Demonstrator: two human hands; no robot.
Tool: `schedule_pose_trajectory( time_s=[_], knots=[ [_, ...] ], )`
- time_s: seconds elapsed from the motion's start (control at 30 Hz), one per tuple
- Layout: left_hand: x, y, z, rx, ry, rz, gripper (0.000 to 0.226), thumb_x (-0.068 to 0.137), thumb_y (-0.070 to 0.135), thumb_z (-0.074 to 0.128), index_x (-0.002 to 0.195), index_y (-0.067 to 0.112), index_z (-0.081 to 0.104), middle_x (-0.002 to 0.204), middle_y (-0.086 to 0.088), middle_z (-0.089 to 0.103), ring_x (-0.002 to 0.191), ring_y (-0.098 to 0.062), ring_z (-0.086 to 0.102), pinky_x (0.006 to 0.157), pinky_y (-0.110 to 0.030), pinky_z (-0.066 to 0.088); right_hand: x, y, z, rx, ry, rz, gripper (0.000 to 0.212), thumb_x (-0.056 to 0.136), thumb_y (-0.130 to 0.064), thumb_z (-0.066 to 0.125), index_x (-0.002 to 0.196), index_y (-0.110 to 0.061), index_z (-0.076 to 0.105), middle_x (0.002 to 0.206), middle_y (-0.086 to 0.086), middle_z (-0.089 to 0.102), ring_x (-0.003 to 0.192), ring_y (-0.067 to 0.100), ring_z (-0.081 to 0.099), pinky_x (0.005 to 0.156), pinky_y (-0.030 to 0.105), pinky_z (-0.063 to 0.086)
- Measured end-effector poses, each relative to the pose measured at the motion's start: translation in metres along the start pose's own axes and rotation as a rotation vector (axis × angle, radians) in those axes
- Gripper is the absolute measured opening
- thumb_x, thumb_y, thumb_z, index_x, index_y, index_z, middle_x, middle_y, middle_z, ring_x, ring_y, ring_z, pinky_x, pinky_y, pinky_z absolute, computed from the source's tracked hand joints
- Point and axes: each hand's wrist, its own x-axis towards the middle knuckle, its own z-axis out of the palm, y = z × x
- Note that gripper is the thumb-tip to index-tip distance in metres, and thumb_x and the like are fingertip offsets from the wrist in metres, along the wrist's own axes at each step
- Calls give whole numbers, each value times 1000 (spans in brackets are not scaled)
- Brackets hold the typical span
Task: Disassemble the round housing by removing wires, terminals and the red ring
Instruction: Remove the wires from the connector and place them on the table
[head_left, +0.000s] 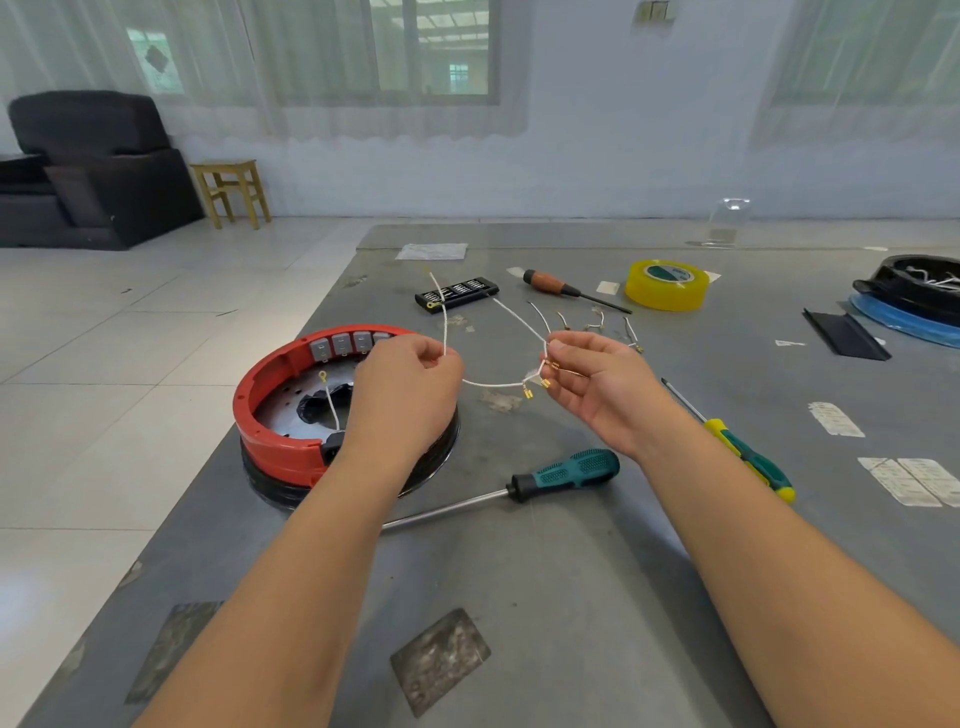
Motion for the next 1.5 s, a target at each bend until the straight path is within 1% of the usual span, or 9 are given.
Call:
schedule_pose_trajectory(
  time_s=[0.13,0.27,0.37,0.6,0.77,0.93,1.13,1.37,1.5],
  knots=[
    [-1,1,-3,125,14,40,21,94,20,58,97,26,78,71,18,64,69,2,57,56,-8,36,-2,-3,-2,-239,-63,7,14,94,-7,71,107,-4,71,91,13,75,80,23,74,69,30,61],
    [-4,-4,0,267,-14,92,29,99,19,53,116,20,77,97,0,76,96,-25,61,83,-33,45,-6,-4,-3,-432,-112,4,19,92,-10,74,107,1,71,87,12,76,75,19,73,68,29,62],
    [-5,-7,-1,416,-28,142,32,104,25,50,127,24,72,109,-2,77,111,-35,54,96,-44,46,-6,-5,-6,-575,-118,-1,17,92,-13,75,105,-1,73,89,14,77,75,19,74,64,26,61],
    [-11,-22,-7,642,-77,310,40,105,47,41,130,27,65,127,-1,66,116,-28,61,95,-47,51,5,0,-26,-335,73,-94,12,94,-11,72,105,-6,72,89,11,78,75,18,73,65,24,59],
    [-19,-39,-8,829,-36,403,38,104,46,42,131,27,62,119,2,70,107,-26,66,81,-41,50,18,5,-38,-250,229,-116,13,94,-12,72,107,-8,72,92,11,78,79,19,73,66,24,58],
    [-24,-45,0,898,25,482,28,98,35,53,115,19,69,88,-1,73,83,-28,68,65,-39,46,35,4,-41,-213,343,-175,10,94,-13,73,103,-11,72,88,7,79,77,16,75,66,24,59],
    [-24,-54,2,868,93,530,28,96,30,52,114,17,71,79,-2,72,76,-29,67,63,-40,47,74,-5,-31,-253,388,-159,3,96,-8,69,94,-10,68,75,5,75,67,15,72,61,22,60],
    [-22,-64,9,844,224,611,30,95,29,50,111,16,71,71,-3,67,69,-29,62,61,-40,41,135,-18,-30,-347,541,-86,8,96,-5,68,101,-10,65,93,14,72,82,25,73,67,29,61],
    [-20,-69,11,816,244,643,33,95,29,52,117,15,72,72,-2,67,68,-28,62,61,-40,41,161,-22,-37,-617,616,-76,16,94,-6,70,81,-14,65,81,11,71,65,19,69,71,31,61]
  ],
)
